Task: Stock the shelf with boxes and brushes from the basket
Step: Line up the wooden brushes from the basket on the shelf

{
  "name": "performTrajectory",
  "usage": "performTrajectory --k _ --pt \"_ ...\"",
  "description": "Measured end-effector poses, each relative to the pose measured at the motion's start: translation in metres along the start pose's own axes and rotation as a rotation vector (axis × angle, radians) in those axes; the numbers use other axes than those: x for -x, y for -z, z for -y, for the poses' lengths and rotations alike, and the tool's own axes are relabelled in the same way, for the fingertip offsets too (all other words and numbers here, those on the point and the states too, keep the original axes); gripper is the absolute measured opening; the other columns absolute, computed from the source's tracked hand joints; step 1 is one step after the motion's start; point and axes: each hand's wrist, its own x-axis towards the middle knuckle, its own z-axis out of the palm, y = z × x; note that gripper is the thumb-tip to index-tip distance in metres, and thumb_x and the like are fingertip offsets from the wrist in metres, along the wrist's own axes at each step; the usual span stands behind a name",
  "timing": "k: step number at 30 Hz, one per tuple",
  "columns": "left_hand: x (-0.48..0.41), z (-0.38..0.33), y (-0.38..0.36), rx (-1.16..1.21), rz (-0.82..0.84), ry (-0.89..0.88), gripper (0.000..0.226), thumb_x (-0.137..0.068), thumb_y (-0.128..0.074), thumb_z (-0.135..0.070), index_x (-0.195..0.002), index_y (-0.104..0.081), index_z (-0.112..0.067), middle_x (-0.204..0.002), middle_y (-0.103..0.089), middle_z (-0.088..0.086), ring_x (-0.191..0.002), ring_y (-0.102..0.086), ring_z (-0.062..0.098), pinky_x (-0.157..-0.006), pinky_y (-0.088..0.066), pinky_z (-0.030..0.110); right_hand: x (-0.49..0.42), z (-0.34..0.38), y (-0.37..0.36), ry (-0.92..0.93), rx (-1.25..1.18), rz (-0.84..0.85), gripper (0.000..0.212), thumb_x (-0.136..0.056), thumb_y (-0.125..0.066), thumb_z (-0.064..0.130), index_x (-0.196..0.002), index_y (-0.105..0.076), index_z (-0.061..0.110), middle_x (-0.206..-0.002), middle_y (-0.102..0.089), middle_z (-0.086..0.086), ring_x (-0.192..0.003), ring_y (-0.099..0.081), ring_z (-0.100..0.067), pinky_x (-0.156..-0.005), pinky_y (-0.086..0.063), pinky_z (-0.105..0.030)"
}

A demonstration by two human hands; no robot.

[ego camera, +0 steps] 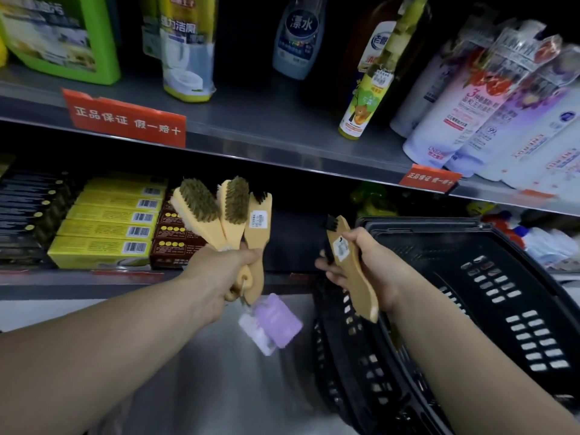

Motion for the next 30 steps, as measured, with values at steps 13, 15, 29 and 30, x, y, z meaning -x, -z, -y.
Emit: performTrajectory --k 13,15,29,30 --pt "-0.036 -0.028 0.045 -0.037 -0.175 0.093 0.009 -0.082 -0.067 -0.007 -0.082 -0.058 -0.007 -0.069 -0.058 0.009 -0.057 -0.053 0.021 -0.036 -0.040 0.018 -0.121 -0.024 -0.091 0.041 -0.042 -0.180 0.021 -0.088 -0.051 -0.004 -0.108 -0.050 0.000 -0.080 -0.053 -0.011 -0.068 -0.059 -0.019 -0.063 -0.051 -0.030" --pt "-0.046 -0.030 0.055 -0.102 -0.176 0.113 0.014 -0.082 -0.067 -0.008 -0.076 -0.055 -0.008 -0.065 -0.055 0.008 -0.052 -0.049 0.019 -0.029 -0.033 0.012 -0.142 -0.039 -0.103 0.026 -0.115 -0.167 0.030 -0.093 -0.049 0.001 -0.122 -0.047 0.002 -0.084 -0.057 -0.012 -0.069 -0.061 -0.019 -0.066 -0.053 -0.029" --pt "-0.126 0.001 0.070 0.023 -0.005 0.192 0.012 -0.083 -0.062 -0.003 -0.090 -0.063 -0.012 -0.071 -0.062 0.006 -0.057 -0.054 0.018 -0.040 -0.048 0.024 -0.255 -0.111 -0.102 0.190 0.241 -0.176 0.024 -0.094 -0.046 0.000 -0.111 -0.053 0.015 -0.112 -0.066 -0.009 -0.095 -0.064 -0.020 -0.089 -0.052 -0.034" --pt "-0.129 0.007 0.069 0.054 -0.005 0.194 0.014 -0.082 -0.062 -0.002 -0.091 -0.063 -0.012 -0.070 -0.062 0.005 -0.059 -0.054 0.017 -0.040 -0.048 0.024 -0.254 -0.115 -0.104 0.218 0.255 -0.156 0.023 -0.094 -0.047 0.002 -0.111 -0.054 0.015 -0.110 -0.067 -0.008 -0.096 -0.065 -0.021 -0.089 -0.053 -0.035"
